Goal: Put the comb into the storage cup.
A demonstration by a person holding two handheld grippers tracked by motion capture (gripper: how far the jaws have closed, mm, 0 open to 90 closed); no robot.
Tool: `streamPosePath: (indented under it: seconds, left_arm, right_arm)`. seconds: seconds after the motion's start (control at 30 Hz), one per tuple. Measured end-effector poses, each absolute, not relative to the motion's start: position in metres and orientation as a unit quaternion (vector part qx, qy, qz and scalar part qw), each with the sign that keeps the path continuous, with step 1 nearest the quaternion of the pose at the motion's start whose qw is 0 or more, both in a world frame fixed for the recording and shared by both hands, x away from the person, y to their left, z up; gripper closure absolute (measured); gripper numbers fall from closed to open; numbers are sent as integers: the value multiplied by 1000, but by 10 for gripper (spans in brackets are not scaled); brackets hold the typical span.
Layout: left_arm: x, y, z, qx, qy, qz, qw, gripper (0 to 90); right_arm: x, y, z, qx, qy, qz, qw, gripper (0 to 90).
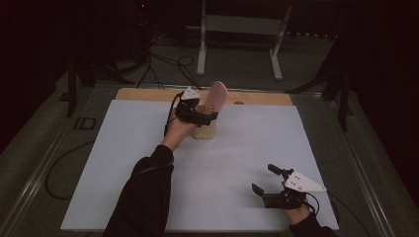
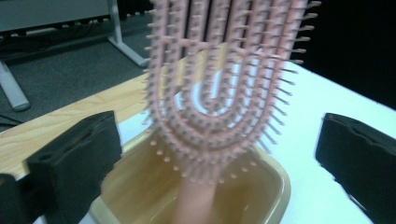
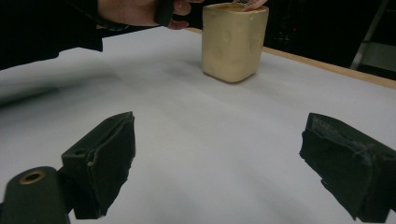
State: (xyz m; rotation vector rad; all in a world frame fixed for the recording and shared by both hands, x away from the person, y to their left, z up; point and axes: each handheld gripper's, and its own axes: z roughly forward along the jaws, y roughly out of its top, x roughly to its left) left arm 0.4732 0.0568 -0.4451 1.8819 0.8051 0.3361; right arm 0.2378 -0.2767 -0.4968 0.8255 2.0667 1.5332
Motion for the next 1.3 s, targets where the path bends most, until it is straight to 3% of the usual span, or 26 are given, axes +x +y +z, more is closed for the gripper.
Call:
streamPosePath:
  seconds: [1.3]
  left_arm:
    - [444,80,-416,806,283,105,509,0]
  right_arm:
    - [238,-276,-496,298,748,551,219,102]
